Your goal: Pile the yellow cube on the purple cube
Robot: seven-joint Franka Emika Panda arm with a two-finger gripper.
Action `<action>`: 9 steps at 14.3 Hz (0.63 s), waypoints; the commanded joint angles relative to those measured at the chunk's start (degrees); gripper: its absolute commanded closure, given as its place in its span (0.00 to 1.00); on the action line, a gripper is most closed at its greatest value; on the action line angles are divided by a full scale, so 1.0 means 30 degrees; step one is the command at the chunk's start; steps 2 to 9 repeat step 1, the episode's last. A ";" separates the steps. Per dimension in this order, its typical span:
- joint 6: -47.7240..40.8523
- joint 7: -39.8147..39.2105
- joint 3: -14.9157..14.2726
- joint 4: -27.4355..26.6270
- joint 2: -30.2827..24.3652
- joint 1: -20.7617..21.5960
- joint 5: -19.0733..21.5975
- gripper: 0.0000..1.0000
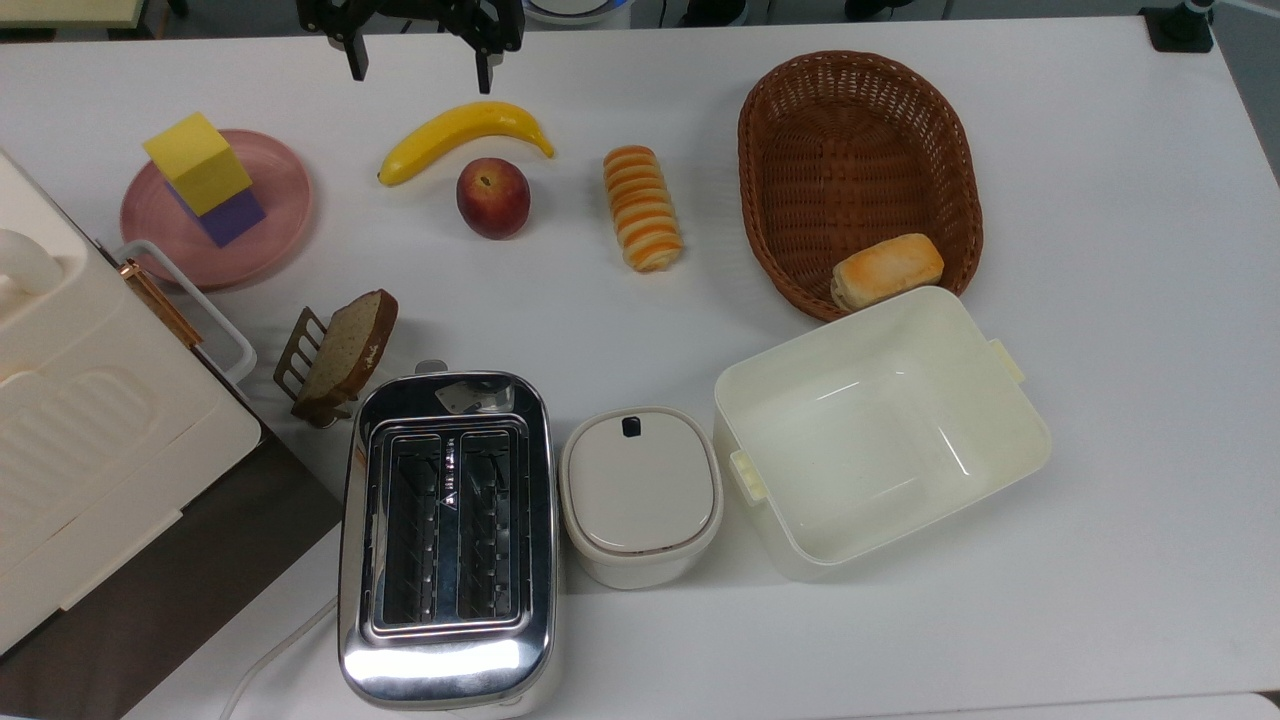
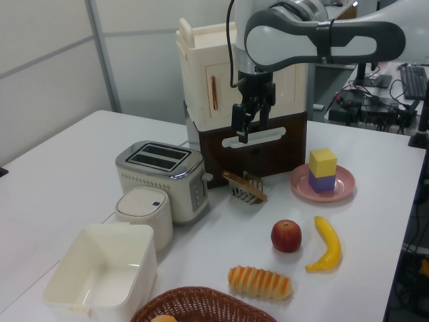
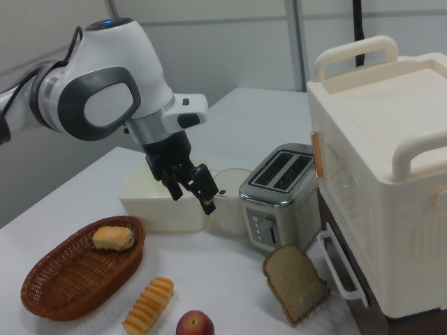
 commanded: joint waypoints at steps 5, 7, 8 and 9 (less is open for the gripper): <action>-0.0564 -0.0500 -0.0321 0.0073 -0.0187 0.0296 0.0377 0.00; -0.0564 -0.0500 -0.0321 0.0073 -0.0187 0.0296 0.0377 0.00; -0.0564 -0.0500 -0.0321 0.0073 -0.0187 0.0296 0.0377 0.00; -0.0564 -0.0500 -0.0321 0.0073 -0.0187 0.0296 0.0377 0.00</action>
